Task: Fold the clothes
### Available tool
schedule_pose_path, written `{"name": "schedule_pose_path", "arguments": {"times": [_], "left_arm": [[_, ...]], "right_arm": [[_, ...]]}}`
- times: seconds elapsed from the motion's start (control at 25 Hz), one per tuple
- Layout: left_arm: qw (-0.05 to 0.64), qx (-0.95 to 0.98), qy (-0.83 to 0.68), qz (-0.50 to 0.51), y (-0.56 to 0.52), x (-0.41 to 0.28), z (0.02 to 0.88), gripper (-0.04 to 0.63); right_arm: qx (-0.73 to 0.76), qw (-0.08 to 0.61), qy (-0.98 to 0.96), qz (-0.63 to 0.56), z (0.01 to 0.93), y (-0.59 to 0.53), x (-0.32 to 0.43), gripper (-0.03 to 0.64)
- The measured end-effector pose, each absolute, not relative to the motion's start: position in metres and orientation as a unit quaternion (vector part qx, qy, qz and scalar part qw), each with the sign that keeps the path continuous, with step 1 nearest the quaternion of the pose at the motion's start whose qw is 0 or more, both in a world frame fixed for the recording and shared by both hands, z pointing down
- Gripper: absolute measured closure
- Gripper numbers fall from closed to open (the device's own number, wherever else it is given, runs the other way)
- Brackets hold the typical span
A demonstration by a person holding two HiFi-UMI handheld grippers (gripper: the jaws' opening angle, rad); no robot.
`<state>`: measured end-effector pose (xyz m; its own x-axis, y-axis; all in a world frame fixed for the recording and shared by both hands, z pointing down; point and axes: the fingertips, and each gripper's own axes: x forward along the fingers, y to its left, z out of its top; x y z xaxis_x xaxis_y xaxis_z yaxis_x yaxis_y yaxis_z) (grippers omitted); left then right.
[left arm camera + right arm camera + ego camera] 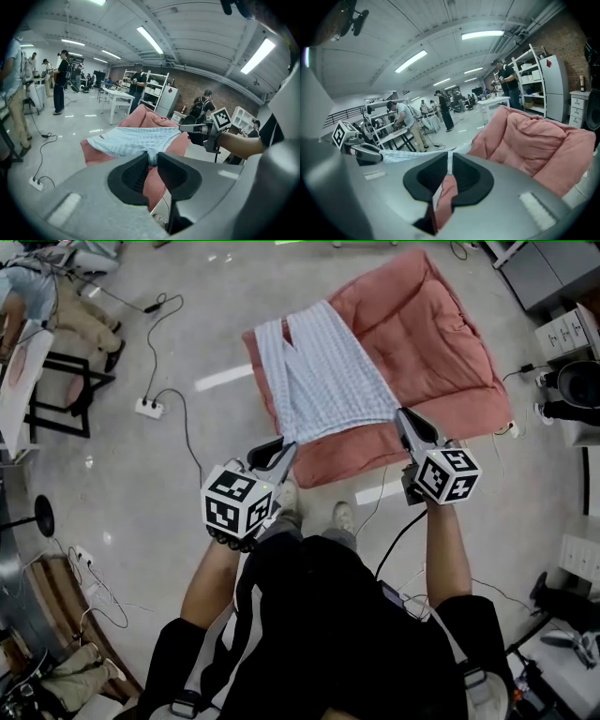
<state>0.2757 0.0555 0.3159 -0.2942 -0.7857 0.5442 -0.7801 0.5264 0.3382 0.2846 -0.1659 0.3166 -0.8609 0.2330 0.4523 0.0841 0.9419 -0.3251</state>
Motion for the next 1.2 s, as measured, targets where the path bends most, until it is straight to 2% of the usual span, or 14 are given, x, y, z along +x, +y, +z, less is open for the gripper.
{"name": "schedule_pose_path", "arguments": {"times": [0.32, 0.64, 1.2], "left_arm": [[0.348, 0.414, -0.840, -0.036, 0.044, 0.312, 0.334, 0.526], [0.333, 0.367, -0.867, -0.056, 0.036, 0.367, 0.332, 0.526], [0.357, 0.372, -0.853, -0.086, 0.021, 0.428, 0.359, 0.526]], "right_arm": [[-0.150, 0.284, -0.939, 0.125, 0.338, -0.175, 0.315, 0.580], [-0.205, 0.287, -0.931, 0.099, 0.334, -0.185, 0.357, 0.580], [-0.193, 0.321, -0.920, 0.115, 0.366, -0.202, 0.420, 0.580]]}}
